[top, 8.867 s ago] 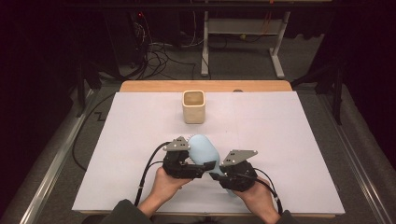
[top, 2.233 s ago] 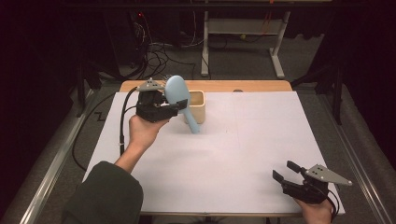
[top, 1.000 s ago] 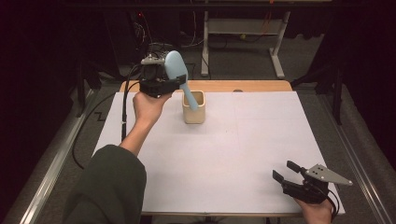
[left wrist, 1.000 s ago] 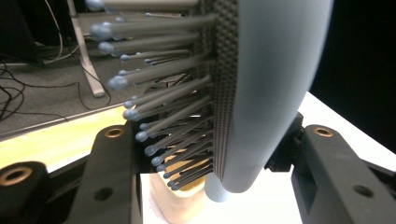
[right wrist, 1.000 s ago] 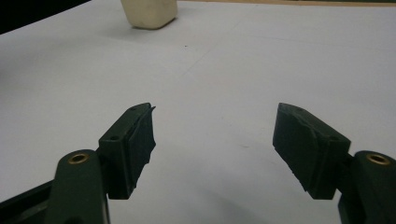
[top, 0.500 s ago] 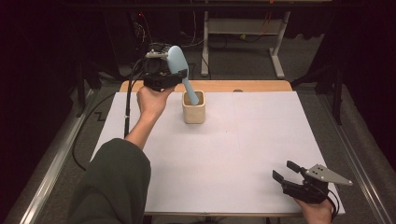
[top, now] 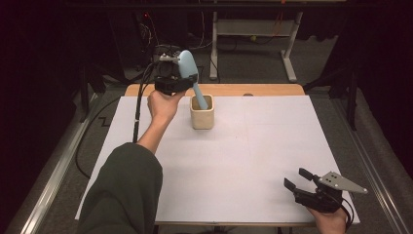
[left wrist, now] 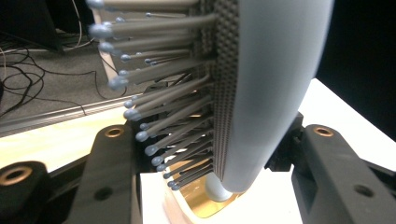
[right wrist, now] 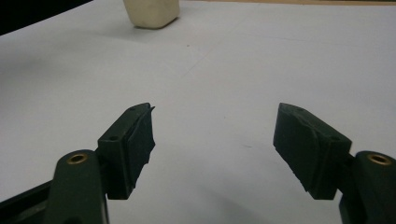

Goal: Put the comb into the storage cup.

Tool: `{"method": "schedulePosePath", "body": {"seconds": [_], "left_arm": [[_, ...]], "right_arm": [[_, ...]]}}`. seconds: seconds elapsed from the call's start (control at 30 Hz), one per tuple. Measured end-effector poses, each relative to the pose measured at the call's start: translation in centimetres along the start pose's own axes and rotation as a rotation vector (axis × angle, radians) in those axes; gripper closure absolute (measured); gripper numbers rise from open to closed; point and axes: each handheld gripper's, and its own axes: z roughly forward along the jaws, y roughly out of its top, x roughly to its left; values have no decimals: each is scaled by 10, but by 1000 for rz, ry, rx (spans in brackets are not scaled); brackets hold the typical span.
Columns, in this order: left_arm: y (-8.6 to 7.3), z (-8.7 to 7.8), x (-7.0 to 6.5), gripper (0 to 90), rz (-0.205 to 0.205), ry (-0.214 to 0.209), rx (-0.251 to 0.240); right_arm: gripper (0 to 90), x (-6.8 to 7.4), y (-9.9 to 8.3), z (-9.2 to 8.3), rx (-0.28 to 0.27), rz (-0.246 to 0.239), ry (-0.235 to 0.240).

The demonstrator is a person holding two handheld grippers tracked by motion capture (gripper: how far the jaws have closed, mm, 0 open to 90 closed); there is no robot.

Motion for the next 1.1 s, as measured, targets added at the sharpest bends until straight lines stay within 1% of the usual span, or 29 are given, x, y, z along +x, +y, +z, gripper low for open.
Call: {"method": "schedulePosePath", "body": {"seconds": [0.2,0.33,0.4,0.57,0.9,1.1], "left_arm": [[-2,3,-1,510,5,4,7],[-6,7,0,507,-7,-1,18],[-8,9,0,507,-2,5,25],[-10,13,0,507,-1,1,32],[-17,19,3,506,-17,3,50],[-21,21,3,506,-18,0,55]], "right_arm": [[290,0,0,0,-1,1,0],[288,0,0,0,-3,1,1],[283,0,0,0,-9,3,6],[283,0,0,0,-13,11,6],[284,0,0,0,-10,11,7],[287,0,0,-1,-15,7,5]]}}
